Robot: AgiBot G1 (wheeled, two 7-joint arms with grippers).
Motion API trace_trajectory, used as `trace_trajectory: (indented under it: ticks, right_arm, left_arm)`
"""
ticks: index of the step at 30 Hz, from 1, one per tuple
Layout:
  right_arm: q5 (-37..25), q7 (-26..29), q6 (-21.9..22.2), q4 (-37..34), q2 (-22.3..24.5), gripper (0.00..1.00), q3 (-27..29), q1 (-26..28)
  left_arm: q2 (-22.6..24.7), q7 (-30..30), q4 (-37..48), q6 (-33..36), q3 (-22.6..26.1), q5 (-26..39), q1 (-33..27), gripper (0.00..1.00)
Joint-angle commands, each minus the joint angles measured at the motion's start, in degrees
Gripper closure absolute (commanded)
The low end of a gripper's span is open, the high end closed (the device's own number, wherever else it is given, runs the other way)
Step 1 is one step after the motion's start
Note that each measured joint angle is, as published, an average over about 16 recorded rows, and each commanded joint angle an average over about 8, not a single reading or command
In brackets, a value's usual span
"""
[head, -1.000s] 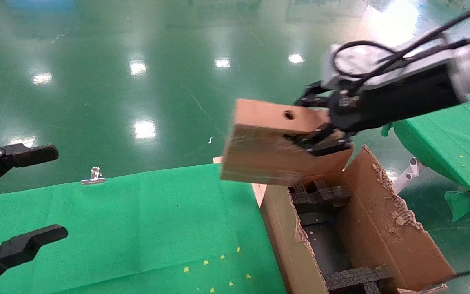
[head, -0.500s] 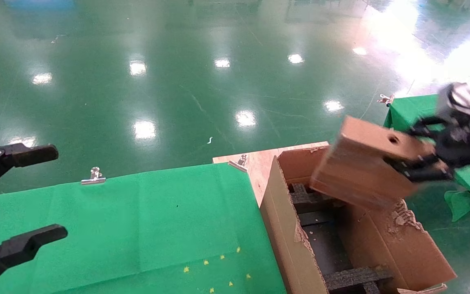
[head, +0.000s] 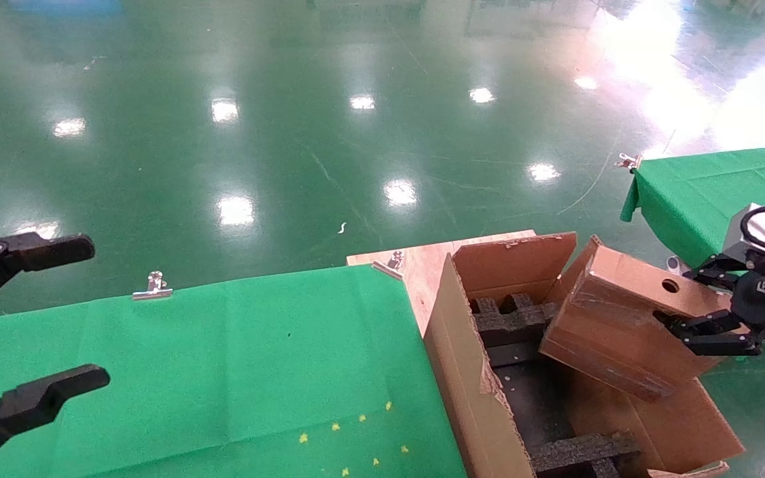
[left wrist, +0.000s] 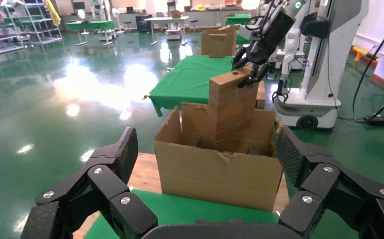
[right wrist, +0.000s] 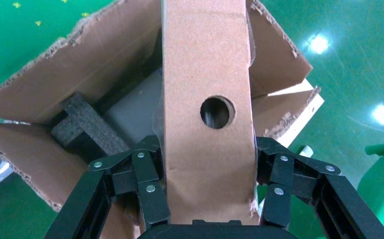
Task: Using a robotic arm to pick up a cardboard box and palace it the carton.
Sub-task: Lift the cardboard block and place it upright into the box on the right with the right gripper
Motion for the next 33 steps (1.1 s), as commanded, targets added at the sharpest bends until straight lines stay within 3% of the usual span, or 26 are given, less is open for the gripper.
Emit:
trace_trajectory:
  ticks: [1,13,18,22,29,33]
  right_arm:
    - [0.4,0.1,1.2,0.3,0.4,1.0,-0.4,-0.7]
    - [0.4,0.2,0.3,-0.1,-0.2,1.0,0.0,-0.2]
    - [0.4,3.4,1.4,0.0,0.0,1.0,-0.9,-1.4]
    - [-0.2,10.2,6.1,2.6,1.3,1.0,-2.7,-3.8]
    - [-2.5,28.0,19.6,11.0,5.1,1.0,-6.8,-8.8]
    - [-3.2,37.4,24.8,12.6,5.3,1.0,-8.9,-11.0]
  left_arm:
    - [0.0,0.0,0.0,0.0,0.0,0.0,0.0,0.0]
    - [0.0,0.0,0.0,0.0,0.0,0.0,0.0,0.0]
    - [0.0,0.0,0.0,0.0,0.0,0.0,0.0,0.0]
    - [0.0,0.0,0.0,0.0,0.0,0.0,0.0,0.0]
    - [0.0,0.0,0.0,0.0,0.0,0.0,0.0,0.0]
    - [0.0,0.0,0.0,0.0,0.0,0.0,0.0,0.0]
